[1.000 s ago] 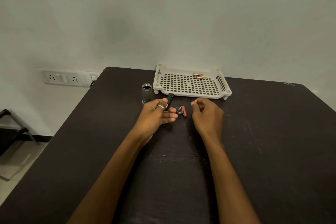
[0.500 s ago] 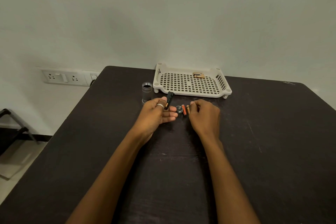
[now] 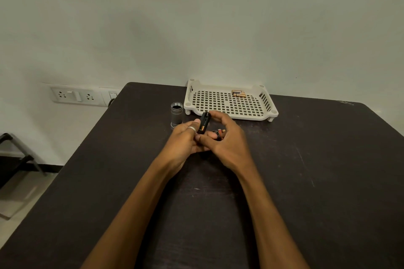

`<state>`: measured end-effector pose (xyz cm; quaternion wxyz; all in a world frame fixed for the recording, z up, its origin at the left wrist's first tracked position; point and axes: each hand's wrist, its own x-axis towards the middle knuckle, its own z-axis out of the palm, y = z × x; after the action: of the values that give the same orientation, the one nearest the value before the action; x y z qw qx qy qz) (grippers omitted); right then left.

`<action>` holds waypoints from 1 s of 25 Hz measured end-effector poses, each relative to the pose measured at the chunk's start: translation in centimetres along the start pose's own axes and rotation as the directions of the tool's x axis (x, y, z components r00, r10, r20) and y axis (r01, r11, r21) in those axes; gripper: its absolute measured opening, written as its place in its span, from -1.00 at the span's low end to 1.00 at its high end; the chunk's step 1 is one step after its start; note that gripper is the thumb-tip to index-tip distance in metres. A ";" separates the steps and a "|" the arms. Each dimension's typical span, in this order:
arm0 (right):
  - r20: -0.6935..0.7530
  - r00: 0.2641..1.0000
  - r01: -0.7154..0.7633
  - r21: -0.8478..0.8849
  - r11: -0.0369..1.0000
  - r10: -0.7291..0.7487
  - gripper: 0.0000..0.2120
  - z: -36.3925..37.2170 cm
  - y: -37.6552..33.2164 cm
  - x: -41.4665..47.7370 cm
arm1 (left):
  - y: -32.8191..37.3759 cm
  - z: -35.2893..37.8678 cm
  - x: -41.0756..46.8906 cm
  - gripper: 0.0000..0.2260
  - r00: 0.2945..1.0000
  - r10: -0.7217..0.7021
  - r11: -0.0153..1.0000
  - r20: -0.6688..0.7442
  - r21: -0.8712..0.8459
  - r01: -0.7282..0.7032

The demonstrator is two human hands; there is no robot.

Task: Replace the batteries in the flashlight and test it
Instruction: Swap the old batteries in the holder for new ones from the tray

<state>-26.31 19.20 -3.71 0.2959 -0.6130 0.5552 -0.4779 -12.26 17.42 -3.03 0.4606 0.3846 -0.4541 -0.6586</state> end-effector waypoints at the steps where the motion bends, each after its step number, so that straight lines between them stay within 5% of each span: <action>1: -0.014 1.000 0.005 0.001 1.000 -0.005 -0.38 0.0 0.0 0.0 | 0.0 0.0 0.0 -0.69 1.000 -0.002 1.000 0.007 -0.001 0.002; 8: -0.061 0.994 0.085 -0.110 0.990 -0.092 -0.44 0.3 0.4 0.0 | -0.5 0.3 0.1 -0.85 0.997 0.064 0.995 -0.036 0.083 -0.061; 25: -0.068 0.987 0.143 -0.077 0.987 -0.148 -0.56 0.1 0.8 0.4 | -0.5 0.1 0.4 -0.74 1.000 0.008 0.996 -0.007 0.093 -0.008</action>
<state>-26.57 18.66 -4.32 0.2171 -0.6442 0.5364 -0.5002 -12.58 17.17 -3.50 0.4465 0.4062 -0.4840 -0.6335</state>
